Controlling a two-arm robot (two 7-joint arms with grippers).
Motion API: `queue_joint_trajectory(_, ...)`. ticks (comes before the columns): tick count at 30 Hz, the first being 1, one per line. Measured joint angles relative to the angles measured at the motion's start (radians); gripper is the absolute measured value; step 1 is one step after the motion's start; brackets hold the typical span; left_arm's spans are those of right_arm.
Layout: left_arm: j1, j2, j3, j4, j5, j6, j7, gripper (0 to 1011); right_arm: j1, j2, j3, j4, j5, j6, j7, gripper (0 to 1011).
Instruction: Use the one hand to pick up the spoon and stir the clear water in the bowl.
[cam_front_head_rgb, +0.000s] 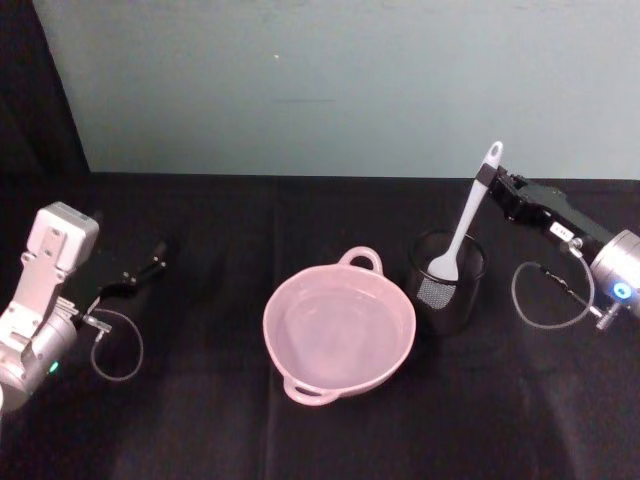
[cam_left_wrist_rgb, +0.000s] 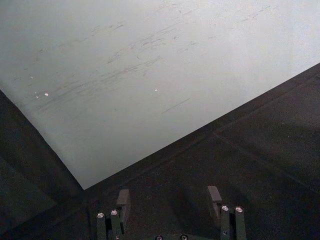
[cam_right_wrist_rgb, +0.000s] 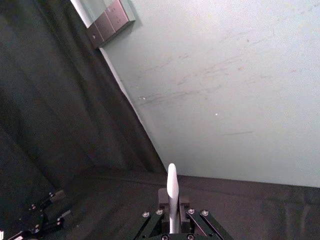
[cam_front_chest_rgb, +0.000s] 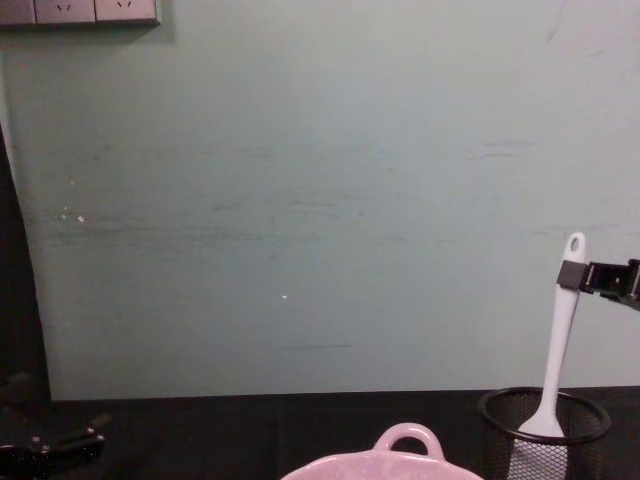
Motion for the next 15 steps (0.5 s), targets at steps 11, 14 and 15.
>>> queue_joint_trajectory(11,0.0,0.0,0.0,0.0,0.0,0.0,0.0,1005,0.031,-0.007,-0.031,0.072,0.034,0.007,0.033,109)
queue_joint_trajectory(14,0.0,0.0,0.0,0.0,0.0,0.0,0.0,1005,0.04,-0.006,-0.036,0.088,0.039,0.007,0.038,110)
queue_joint_trajectory(15,0.0,0.0,0.0,0.0,0.0,0.0,0.0,1005,0.042,-0.006,-0.037,0.093,0.041,0.008,0.04,110)
